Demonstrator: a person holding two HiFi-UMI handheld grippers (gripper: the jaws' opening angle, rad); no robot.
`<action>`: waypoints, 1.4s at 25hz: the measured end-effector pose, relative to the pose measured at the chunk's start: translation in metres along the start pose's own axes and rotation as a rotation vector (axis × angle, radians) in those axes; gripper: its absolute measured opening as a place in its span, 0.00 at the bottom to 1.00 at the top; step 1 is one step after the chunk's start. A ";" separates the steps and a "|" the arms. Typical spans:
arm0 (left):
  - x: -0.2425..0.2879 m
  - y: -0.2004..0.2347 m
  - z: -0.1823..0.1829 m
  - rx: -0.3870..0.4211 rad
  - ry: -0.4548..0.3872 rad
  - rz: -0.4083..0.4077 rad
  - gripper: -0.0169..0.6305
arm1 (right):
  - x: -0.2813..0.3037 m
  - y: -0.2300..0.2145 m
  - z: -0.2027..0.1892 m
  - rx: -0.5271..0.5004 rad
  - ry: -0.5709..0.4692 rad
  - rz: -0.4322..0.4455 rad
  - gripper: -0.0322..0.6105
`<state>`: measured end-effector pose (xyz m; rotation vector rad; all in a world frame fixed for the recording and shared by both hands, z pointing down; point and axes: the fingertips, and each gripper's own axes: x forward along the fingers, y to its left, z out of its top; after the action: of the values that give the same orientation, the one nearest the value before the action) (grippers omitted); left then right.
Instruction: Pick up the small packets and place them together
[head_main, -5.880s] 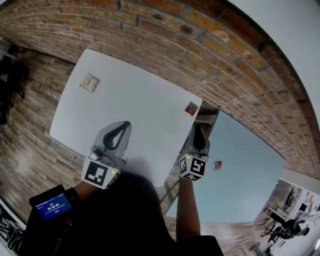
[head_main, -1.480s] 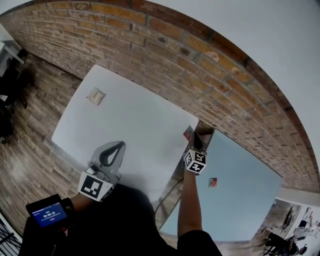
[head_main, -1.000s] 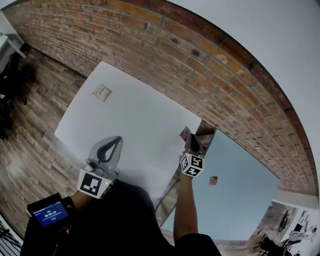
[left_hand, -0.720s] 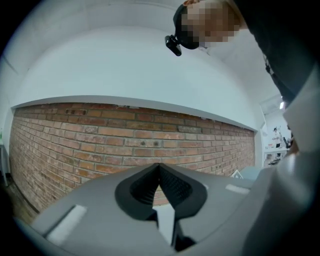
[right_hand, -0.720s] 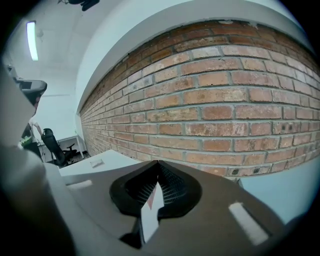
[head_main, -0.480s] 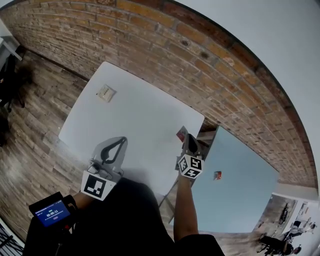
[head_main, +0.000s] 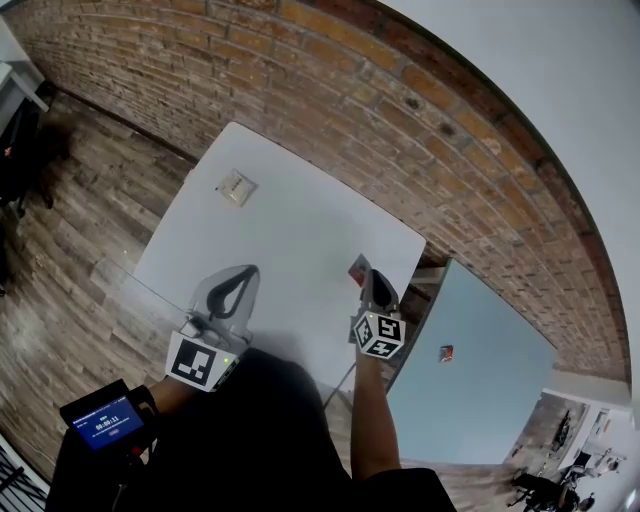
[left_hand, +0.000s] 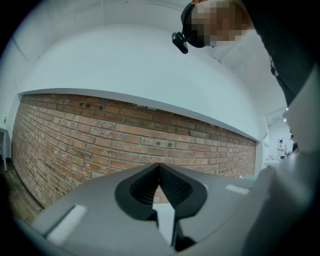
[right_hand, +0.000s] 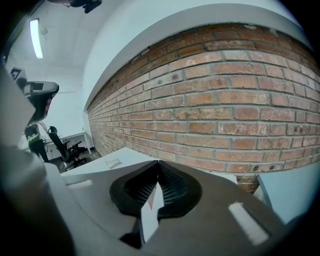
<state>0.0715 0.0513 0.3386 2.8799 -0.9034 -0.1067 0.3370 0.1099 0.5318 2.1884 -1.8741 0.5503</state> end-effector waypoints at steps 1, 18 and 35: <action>-0.002 0.006 0.001 -0.006 0.000 0.007 0.03 | 0.003 0.008 -0.002 -0.003 0.007 0.008 0.05; -0.041 0.106 -0.004 -0.065 0.048 0.033 0.03 | 0.063 0.115 -0.035 -0.070 0.139 0.045 0.05; -0.027 0.153 -0.002 -0.060 0.073 0.029 0.03 | 0.129 0.146 -0.085 -0.042 0.299 0.069 0.05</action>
<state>-0.0366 -0.0577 0.3623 2.7951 -0.9129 -0.0257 0.1975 0.0017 0.6497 1.8986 -1.7878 0.7946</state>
